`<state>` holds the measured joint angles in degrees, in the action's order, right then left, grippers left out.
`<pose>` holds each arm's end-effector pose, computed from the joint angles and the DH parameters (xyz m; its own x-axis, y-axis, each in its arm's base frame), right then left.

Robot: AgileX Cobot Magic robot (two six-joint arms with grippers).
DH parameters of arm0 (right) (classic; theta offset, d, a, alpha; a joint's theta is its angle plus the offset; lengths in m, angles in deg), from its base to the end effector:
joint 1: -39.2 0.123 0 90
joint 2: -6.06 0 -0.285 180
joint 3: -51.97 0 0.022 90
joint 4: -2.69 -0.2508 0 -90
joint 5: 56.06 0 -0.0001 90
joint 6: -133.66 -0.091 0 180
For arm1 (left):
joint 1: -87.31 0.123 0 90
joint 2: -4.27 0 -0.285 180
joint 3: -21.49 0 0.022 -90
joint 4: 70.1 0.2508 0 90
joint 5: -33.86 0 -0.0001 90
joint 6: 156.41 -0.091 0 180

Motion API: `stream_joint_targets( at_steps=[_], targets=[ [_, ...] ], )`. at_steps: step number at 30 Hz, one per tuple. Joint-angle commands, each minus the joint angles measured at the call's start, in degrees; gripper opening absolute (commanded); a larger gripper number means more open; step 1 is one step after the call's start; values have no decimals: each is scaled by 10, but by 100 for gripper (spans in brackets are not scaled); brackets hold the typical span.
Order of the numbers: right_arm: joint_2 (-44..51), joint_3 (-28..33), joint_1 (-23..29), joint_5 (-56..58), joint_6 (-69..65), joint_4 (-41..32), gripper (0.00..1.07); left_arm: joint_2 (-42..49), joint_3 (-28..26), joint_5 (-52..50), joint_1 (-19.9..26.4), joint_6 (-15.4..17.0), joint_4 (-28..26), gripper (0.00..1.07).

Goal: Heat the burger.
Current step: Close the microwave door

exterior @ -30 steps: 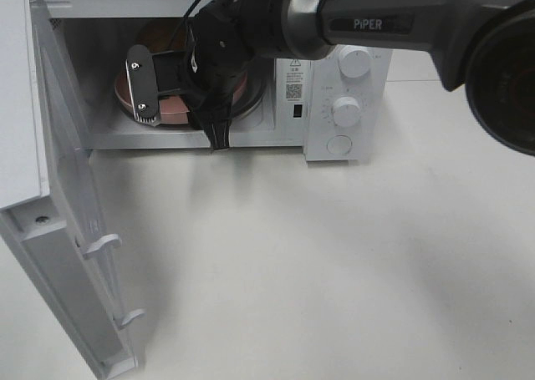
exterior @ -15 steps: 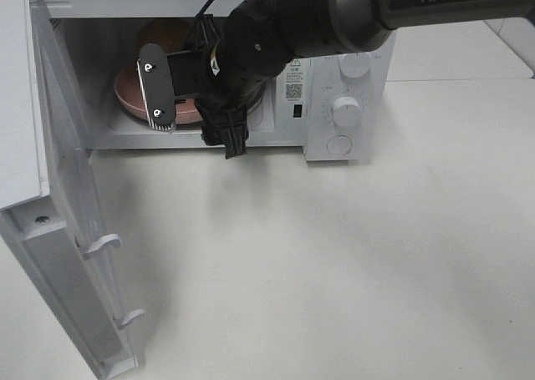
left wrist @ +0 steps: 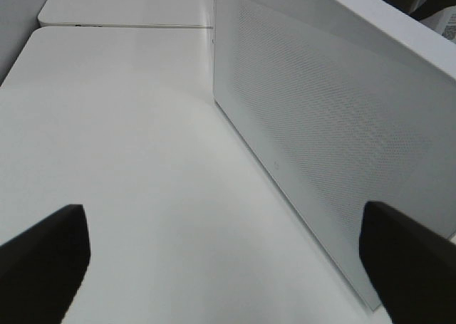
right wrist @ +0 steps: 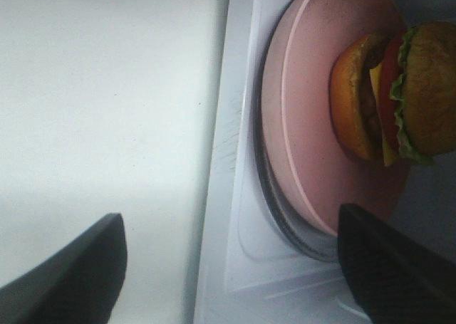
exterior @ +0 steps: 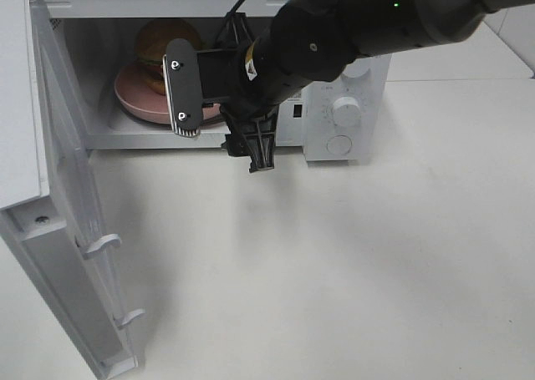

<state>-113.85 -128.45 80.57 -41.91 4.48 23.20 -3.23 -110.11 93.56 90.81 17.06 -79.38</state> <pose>0.3337 0.2834 0.2041 0.4092 -0.8931 -0.1870 -0.6827 -0.1637 -0.7122 -0.0050 -0.0130 0.2805 -0.4238 0.0055 -0.9057 0.0787 0.9964 -0.0307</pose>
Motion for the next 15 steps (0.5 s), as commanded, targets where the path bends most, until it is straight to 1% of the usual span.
stream_joint_targets(
  at_steps=[1, 2, 4, 6, 9, 11, 12, 13, 14, 15],
  targets=[
    [28, 27, 0, -11, -25, 4, 76, 5, -1, -2, 1, 2, -3, 98],
    [46, 50, 0, -15, -39, 4, 76, 5, -1, -2, 1, 2, -3, 98],
    [54, 60, 0, -19, -45, 4, 76, 5, -1, -2, 1, 2, -3, 98],
    [92, 107, 0, -29, -73, 2, 76, 5, -1, -2, 1, 2, -3, 98],
    [102, 119, 0, -30, -84, 2, 76, 5, -1, -2, 1, 2, -3, 98],
    [141, 164, 0, -31, -147, -2, 76, 5, -1, -2, 1, 2, -3, 98],
    [141, 164, 0, -31, -147, -2, 76, 5, -1, -2, 1, 2, -3, 98],
    [149, 173, 0, -31, -167, -2, 76, 5, -1, -2, 1, 2, -3, 98],
    [168, 195, 0, -30, -206, -2, 76, 5, -1, -2, 1, 2, -3, 98],
    [168, 195, 0, -30, -206, -2, 76, 5, -1, -2, 1, 2, -3, 98]
  ],
)
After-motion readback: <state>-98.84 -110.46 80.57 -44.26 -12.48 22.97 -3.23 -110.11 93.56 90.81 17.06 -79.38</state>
